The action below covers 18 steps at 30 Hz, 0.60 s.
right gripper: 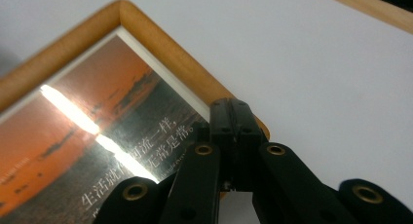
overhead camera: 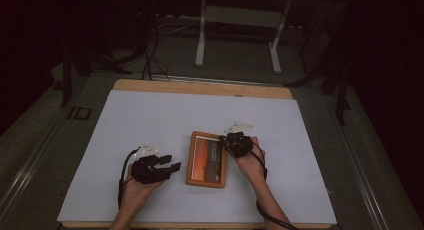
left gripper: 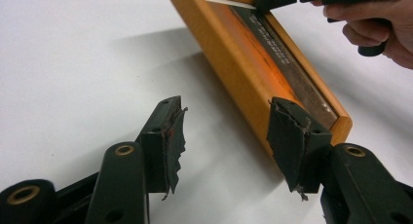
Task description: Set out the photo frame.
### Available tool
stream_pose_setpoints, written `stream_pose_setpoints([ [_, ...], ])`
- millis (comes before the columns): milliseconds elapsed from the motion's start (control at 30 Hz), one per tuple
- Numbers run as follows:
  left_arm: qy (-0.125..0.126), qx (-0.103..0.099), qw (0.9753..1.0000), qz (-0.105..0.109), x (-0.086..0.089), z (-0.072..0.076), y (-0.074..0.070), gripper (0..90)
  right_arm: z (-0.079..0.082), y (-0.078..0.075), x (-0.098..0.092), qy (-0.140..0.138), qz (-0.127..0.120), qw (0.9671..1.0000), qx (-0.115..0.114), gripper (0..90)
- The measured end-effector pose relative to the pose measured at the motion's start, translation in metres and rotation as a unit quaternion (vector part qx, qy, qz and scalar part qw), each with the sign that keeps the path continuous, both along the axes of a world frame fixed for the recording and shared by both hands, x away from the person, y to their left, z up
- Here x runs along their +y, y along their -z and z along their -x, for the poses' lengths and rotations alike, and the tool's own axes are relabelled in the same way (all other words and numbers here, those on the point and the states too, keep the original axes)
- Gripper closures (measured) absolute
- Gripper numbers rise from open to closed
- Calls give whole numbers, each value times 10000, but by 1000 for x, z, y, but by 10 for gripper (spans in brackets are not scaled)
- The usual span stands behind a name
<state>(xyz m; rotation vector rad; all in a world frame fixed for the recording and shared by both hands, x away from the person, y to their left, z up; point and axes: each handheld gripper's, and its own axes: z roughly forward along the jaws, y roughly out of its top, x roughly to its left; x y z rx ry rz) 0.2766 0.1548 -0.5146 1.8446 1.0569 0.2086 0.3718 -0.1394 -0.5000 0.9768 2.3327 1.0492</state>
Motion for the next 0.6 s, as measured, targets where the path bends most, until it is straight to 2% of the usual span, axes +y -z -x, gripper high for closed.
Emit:
stream_pose_setpoints([
  [433,48,5,10000,-7,-3,1,0,474,-6,14,-10,178,62,9996,212,900],
  [500,67,5,10000,4,-4,1,-1,474,-7,17,-14,220,-99,9993,291,900],
  [600,97,-5,9999,24,-5,2,-2,471,-8,17,-13,215,-54,9993,309,900],
])
